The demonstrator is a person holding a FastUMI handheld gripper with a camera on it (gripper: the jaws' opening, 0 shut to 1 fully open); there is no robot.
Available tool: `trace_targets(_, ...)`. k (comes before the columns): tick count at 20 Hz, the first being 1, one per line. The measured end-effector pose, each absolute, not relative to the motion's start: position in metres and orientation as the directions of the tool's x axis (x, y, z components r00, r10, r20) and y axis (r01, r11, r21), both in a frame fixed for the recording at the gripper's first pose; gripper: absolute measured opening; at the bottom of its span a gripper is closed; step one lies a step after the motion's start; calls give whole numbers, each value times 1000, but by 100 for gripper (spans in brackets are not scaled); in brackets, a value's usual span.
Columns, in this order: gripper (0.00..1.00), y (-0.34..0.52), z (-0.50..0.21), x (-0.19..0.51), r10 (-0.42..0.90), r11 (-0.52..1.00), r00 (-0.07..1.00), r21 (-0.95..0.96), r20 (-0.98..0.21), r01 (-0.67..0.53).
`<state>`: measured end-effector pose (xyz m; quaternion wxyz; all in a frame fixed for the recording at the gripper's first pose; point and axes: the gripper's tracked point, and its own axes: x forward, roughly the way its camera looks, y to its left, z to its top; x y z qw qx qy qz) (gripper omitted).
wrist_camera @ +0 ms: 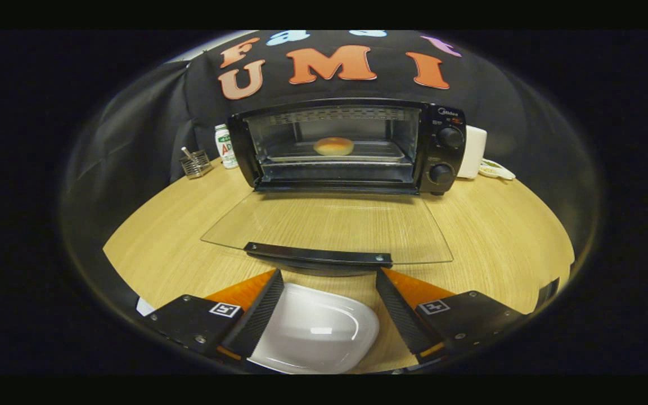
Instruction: Open the toaster oven, put the food inside, and close the toaster oven door.
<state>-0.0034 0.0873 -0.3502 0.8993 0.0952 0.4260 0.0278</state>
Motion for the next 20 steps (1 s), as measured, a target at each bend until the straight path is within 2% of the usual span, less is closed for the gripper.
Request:
trace_targets(8, 99, 92, -329, 6, 121, 980, 657, 196, -744, 41)
trace_targets(14, 95, 81, -285, 33, 75, 990, 769, 141, -634, 20)
trace_targets(18, 95, 56, -269, 59, -36, 996, 821, 51, -570, 79)
trace_targets(20, 95, 53, -267, 71, -48, 994, 833, 56, -551, 94)
